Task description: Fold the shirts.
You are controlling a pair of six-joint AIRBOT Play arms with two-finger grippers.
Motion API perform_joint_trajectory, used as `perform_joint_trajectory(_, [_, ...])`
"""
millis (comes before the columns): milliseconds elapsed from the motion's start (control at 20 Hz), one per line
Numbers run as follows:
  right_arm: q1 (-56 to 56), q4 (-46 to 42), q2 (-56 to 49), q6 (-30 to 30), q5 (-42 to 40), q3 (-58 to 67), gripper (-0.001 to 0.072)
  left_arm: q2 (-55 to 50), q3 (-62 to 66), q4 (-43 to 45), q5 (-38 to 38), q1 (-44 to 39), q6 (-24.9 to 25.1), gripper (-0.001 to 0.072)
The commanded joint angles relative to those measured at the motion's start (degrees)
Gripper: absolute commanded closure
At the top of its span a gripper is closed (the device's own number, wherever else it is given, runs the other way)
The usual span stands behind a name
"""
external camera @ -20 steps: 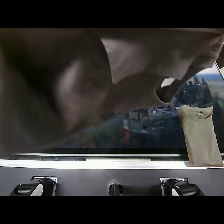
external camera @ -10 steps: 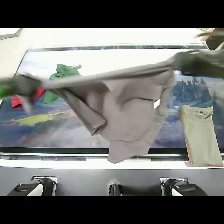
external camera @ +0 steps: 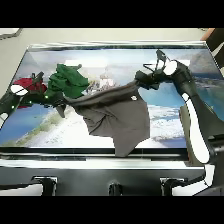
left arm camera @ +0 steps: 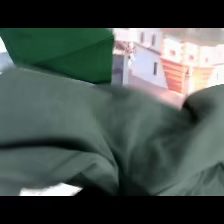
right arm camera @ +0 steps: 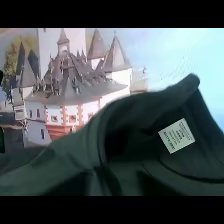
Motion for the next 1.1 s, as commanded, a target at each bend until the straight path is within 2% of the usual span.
perform_joint_trajectory(0, [-3.04,2.54,-0.48,-5.01,8.22,0.15,0.0007,-4.92,4.63,-3.48,-5.05,1.07,0.68,-0.0005])
perform_joint_trajectory(150, [-11.41,-3.61,1.79,-7.72,26.64,-0.2,0.0026,-4.44,6.8,0.02,-15.41,2.67,0.66,-0.0007])
perform_joint_trajectory(250, [-15.32,-4.31,2.21,-8.07,33.99,-5.68,0.0042,-4.33,2.56,-0.04,-18.6,0.83,0.68,-0.0007])
perform_joint_trajectory(350, [-15.78,-4.15,3.69,-8.85,33.77,-15.58,0.0041,-4.35,-5.07,-1.68,-16.81,-3.89,2.6,-0.0006])
perform_joint_trajectory(500, [-13.27,1.81,5.03,-12.7,28.5,-28.26,0.0018,-4.94,-13.35,-5.64,-9.97,-12.33,5.22,-0.0005])
perform_joint_trajectory(700, [-9.9,3.54,5.03,-13.14,20.7,-33.48,0.0018,-6.51,-13.92,-6.27,-4.2,-18.82,4.96,0.0019])
perform_joint_trajectory(800, [-8.2,5.29,4.98,-12.83,17.7,-33.79,0.002,-6.54,-13.92,-6.29,-1.95,-19.52,4.9,0.0205])
perform_joint_trajectory(850, [-7.37,5.53,4.98,-11.78,16.13,-33.79,0.0027,-6.54,-13.92,-6.25,-1.25,-19.5,4.48,0.0378])
perform_joint_trajectory(900, [-6.51,5.51,4.96,-10.25,14.53,-33.81,0.0078,-6.51,-13.86,-6.32,-0.92,-19.26,4.35,0.0585])
perform_joint_trajectory(950, [-5.92,5.55,4.96,-9.14,13.25,-33.81,0.0244,-6.45,-13.42,-6.23,-1.16,-19.04,4.85,0.0672])
perform_joint_trajectory(1000, [-5.75,6.1,5.03,-8.52,12.44,-33.81,0.0562,-6.14,-12.59,-6.16,-1.73,-18.8,5.01,0.0673])
perform_joint_trajectory(1050, [-5.84,7.08,5.31,-8.85,12.39,-33.46,0.0669,-5.44,-11.21,-5.16,-2.6,-18.58,4.98,0.0673])
